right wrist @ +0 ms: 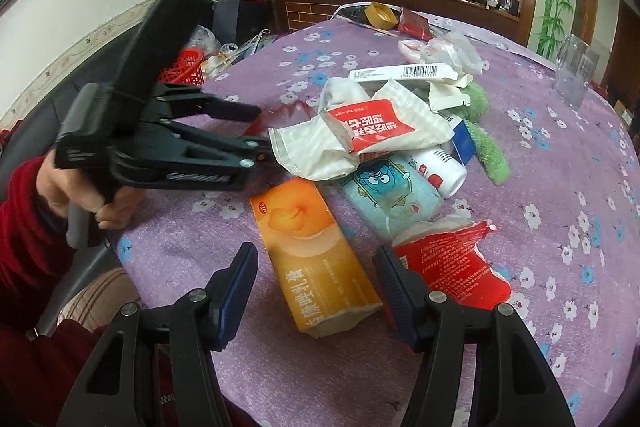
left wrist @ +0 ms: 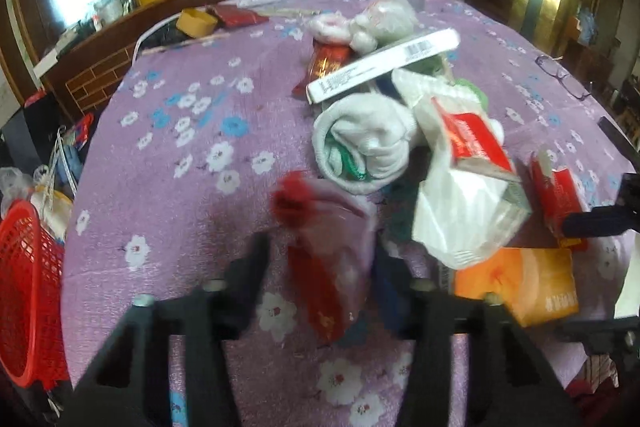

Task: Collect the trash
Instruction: 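Grasp the red-and-clear plastic wrapper with the left tool, then grasp the orange ointment box with the right tool while the left tool holds the wrapper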

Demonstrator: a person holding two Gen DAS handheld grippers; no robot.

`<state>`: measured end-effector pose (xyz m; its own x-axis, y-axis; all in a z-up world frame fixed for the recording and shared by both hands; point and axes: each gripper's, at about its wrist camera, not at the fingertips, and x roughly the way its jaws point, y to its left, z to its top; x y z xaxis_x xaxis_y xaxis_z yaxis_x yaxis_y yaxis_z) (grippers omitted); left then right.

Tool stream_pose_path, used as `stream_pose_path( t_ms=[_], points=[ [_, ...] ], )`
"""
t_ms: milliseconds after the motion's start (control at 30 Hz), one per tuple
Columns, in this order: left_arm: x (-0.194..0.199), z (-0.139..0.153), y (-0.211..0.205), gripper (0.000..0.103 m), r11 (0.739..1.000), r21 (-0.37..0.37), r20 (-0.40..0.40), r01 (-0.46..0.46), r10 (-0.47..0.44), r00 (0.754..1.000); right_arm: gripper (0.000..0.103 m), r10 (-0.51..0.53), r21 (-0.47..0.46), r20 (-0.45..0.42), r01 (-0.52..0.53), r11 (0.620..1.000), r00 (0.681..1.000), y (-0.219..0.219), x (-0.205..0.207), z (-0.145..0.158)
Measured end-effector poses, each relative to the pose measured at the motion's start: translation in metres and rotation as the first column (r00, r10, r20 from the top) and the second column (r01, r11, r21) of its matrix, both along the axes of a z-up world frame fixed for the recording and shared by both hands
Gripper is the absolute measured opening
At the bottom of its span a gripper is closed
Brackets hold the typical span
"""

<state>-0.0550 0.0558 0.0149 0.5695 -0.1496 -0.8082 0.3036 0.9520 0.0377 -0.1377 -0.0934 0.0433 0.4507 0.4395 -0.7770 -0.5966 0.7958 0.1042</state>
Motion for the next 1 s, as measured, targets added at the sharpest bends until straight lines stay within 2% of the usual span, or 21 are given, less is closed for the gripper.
stream_pose_path(
  t_ms=[100, 333, 633, 700, 833, 1000],
  points=[
    [-0.005, -0.001, 0.006, 0.033, 1.000, -0.025, 0.000, -0.011, 0.011, 1.000, 0.066, 0.021, -0.008, 0.004, -0.021, 1.000, 1.000, 0.004, -0.003, 0.001],
    [-0.033, 0.015, 0.029, 0.033, 0.995, -0.069, 0.062, -0.065, 0.069, 0.996, 0.066, 0.066, -0.073, 0.020, -0.065, 0.995, 0.998, 0.023, 0.006, 0.001],
    [-0.054, 0.024, 0.040, 0.033, 0.989, -0.069, 0.164, -0.130, 0.140, 0.976, 0.066, 0.099, -0.120, -0.063, -0.106, 0.987, 0.993, 0.032, 0.028, -0.019],
    [-0.058, 0.026, 0.040, 0.033, 0.987, -0.070, 0.188, -0.142, 0.153, 0.970, 0.061, 0.100, -0.139, -0.069, -0.108, 0.984, 0.993, 0.035, 0.027, -0.024],
    [-0.063, 0.032, 0.045, 0.033, 0.982, -0.078, 0.216, -0.171, 0.185, 0.959, 0.057, 0.089, -0.138, -0.040, -0.094, 0.986, 0.995, 0.034, 0.020, -0.022],
    [-0.063, 0.038, 0.056, 0.033, 0.974, -0.094, 0.222, -0.206, 0.222, 0.949, 0.052, 0.068, -0.067, -0.013, -0.068, 0.995, 0.998, 0.033, 0.010, -0.002]
  ],
)
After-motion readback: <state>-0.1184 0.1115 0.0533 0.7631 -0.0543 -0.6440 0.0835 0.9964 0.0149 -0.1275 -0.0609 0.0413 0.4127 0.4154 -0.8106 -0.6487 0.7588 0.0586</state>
